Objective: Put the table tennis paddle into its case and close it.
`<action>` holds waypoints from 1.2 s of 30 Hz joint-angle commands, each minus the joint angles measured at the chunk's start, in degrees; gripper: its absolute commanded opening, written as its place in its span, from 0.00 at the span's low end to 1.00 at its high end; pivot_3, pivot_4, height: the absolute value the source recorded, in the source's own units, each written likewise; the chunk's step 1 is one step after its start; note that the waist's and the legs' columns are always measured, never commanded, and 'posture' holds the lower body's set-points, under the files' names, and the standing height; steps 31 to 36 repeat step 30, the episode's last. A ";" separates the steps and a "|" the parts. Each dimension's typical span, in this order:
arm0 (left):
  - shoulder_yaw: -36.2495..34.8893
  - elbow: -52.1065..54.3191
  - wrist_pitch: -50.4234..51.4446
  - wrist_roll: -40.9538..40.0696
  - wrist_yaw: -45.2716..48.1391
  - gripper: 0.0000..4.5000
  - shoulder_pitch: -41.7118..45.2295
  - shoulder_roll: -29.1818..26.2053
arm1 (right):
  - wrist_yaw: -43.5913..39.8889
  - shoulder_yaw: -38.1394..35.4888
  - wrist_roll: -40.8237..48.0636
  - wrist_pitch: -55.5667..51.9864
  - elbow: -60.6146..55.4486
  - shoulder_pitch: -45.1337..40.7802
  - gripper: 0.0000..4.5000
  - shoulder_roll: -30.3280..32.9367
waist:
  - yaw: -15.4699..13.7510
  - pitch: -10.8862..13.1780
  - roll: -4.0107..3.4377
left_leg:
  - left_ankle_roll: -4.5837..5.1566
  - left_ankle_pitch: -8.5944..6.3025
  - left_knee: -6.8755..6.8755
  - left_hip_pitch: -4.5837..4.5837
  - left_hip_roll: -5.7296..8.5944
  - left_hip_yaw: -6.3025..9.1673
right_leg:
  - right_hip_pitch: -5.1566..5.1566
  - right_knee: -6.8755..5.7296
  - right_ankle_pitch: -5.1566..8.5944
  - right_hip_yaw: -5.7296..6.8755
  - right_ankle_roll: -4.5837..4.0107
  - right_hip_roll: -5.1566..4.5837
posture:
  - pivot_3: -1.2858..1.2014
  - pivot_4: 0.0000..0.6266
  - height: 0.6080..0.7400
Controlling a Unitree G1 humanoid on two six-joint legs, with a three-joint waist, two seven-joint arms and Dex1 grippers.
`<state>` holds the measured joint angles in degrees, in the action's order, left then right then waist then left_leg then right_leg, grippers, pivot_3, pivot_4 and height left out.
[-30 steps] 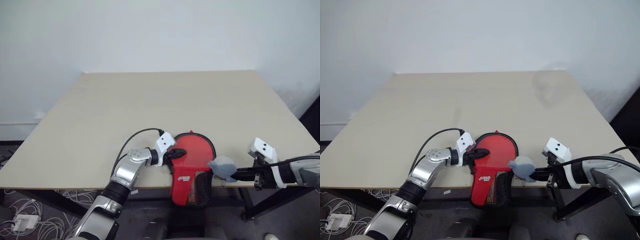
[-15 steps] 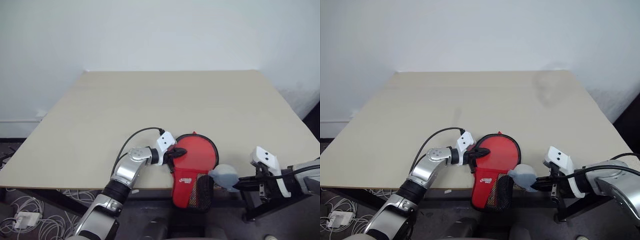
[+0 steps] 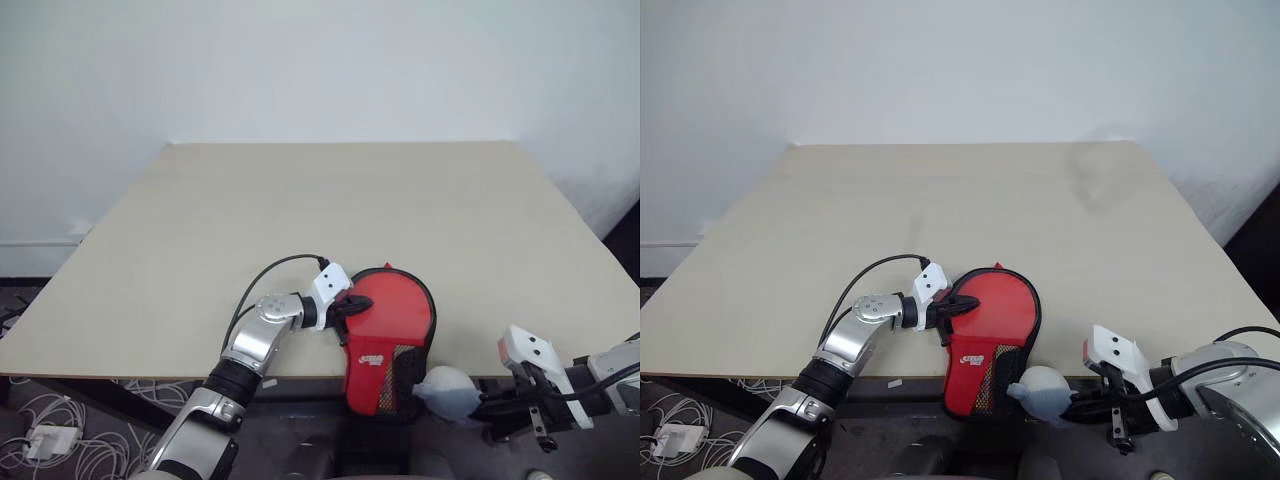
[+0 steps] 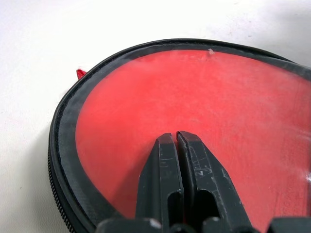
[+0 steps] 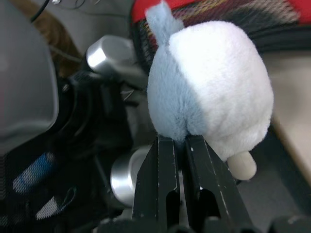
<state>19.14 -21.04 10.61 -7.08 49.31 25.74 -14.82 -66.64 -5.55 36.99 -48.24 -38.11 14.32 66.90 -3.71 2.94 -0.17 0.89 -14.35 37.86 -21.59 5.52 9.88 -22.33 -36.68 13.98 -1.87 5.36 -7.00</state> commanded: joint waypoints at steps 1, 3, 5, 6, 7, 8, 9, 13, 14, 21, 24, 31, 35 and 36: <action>1.71 -4.31 1.79 3.37 0.14 0.01 -1.15 -0.97 | -3.10 -0.64 0.92 2.21 -3.56 1.42 0.00 1.60 | 0.00 0.00 0.00 | 0.00 0.00 0.00 -0.01 0.00 0.00 | -0.01 0.00 0.00 0.00 0.00 0.00 | 0.52 0.00 0.68; 1.62 -4.61 1.69 3.42 -0.02 0.01 -0.88 -0.84 | -2.92 -0.13 0.72 2.88 -4.04 1.83 0.00 1.58 | -0.01 0.00 0.04 | 0.00 0.00 0.00 -0.01 0.00 0.00 | 0.00 0.00 0.00 0.00 0.00 0.00 | 0.52 0.00 0.68; 1.55 -4.72 1.57 3.42 -0.23 0.01 -0.68 -0.63 | -2.44 0.57 0.41 3.28 -3.95 1.67 0.00 1.35 | -0.01 0.00 0.06 | 0.00 0.00 0.01 0.00 0.00 -0.01 | 0.00 0.00 0.00 0.00 0.00 0.00 | 0.52 0.00 0.68; 1.53 -4.70 1.49 3.42 -0.31 0.01 -0.65 -0.57 | -1.94 0.96 0.25 3.28 -3.76 1.31 0.00 1.07 | -0.01 0.00 0.06 | 0.00 0.00 0.03 0.00 0.00 -0.01 | 0.01 0.00 0.00 0.00 0.00 0.00 | 0.52 0.00 0.68; 1.52 -4.63 1.40 3.42 -0.35 0.00 -0.66 -0.54 | -1.54 1.21 0.14 3.28 -3.55 0.99 0.06 0.81 | -0.01 0.00 0.06 | 0.00 0.00 0.03 0.01 0.00 -0.01 | 0.02 0.00 0.00 0.00 0.00 0.00 | 0.52 0.00 0.68; 1.51 -4.27 1.36 3.27 -0.17 0.00 -0.70 -0.51 | -1.50 1.28 0.23 3.29 -3.26 0.66 0.12 0.68 | -0.01 -0.01 0.07 | 0.00 0.00 0.04 0.01 0.00 -0.02 | 0.02 0.00 0.00 0.00 0.00 0.00 | 0.52 0.00 0.68; 1.42 -3.55 1.55 3.02 0.06 0.04 -0.82 -0.56 | -1.67 1.06 0.59 3.25 -2.99 0.38 0.18 0.61 | 0.00 0.00 0.09 | 0.00 0.00 0.03 0.02 -0.01 -0.01 | 0.01 0.00 0.00 0.00 0.00 0.00 | 0.52 0.00 0.68; -0.75 2.37 3.68 0.76 0.62 0.28 -0.36 -1.67 | -2.28 -1.39 4.93 1.12 -0.07 -4.04 0.49 -0.27 | 0.18 0.02 0.14 | 0.00 0.00 0.03 0.01 -0.07 -0.01 | -0.02 -0.03 -0.01 -0.06 0.01 0.03 | 0.52 0.00 0.68; -2.39 4.38 5.23 -0.60 0.45 0.35 0.20 -2.12 | -2.20 -1.98 6.41 0.28 0.99 -6.17 0.56 -0.63 | 0.21 0.07 0.20 | 0.00 0.00 0.03 0.01 -0.07 -0.02 | -0.02 -0.03 -0.02 -0.06 0.02 0.02 | 0.52 0.00 0.68; -16.50 16.89 20.90 -13.04 -0.69 0.89 4.19 -6.31 | 0.93 -0.59 9.34 -3.45 11.15 -23.10 1.00 -4.68 | 0.69 0.69 0.84 | 0.01 0.02 0.03 -0.17 -0.15 0.11 | -0.29 -0.08 -0.07 -0.01 0.04 0.15 | 0.52 0.00 0.68; -20.35 19.85 23.95 -15.66 -0.38 0.99 4.54 -10.08 | 2.45 1.27 7.70 -3.58 15.04 -28.58 1.00 -6.77 | 0.86 0.68 0.83 | 0.17 0.10 0.02 -0.36 -0.07 0.06 | -0.52 -0.05 -0.07 -0.10 0.03 0.11 | 0.52 0.00 0.68; -22.69 17.68 21.02 -13.56 -0.14 0.99 0.33 -16.16 | 6.42 4.72 3.22 -3.09 20.35 -32.88 1.00 -10.26 | 0.84 0.67 0.81 | 0.15 0.11 0.00 -0.63 0.00 -0.09 | -0.94 -0.05 -0.24 -0.34 -0.25 0.10 | 0.52 0.00 0.68; -22.69 17.68 21.02 -13.56 -0.14 0.99 0.33 -16.16 | 6.42 4.72 3.22 -3.09 20.35 -32.88 1.00 -10.26 | 0.84 0.67 0.81 | 0.15 0.11 0.00 -0.63 0.00 -0.09 | -0.94 -0.05 -0.24 -0.34 -0.25 0.10 | 0.52 0.00 0.68; -22.69 17.68 21.02 -13.56 -0.14 0.99 0.33 -16.16 | 6.42 4.72 3.22 -3.09 20.35 -32.88 1.00 -10.26 | 0.84 0.67 0.81 | 0.15 0.11 0.00 -0.63 0.00 -0.09 | -0.94 -0.05 -0.24 -0.34 -0.25 0.10 | 0.52 0.00 0.68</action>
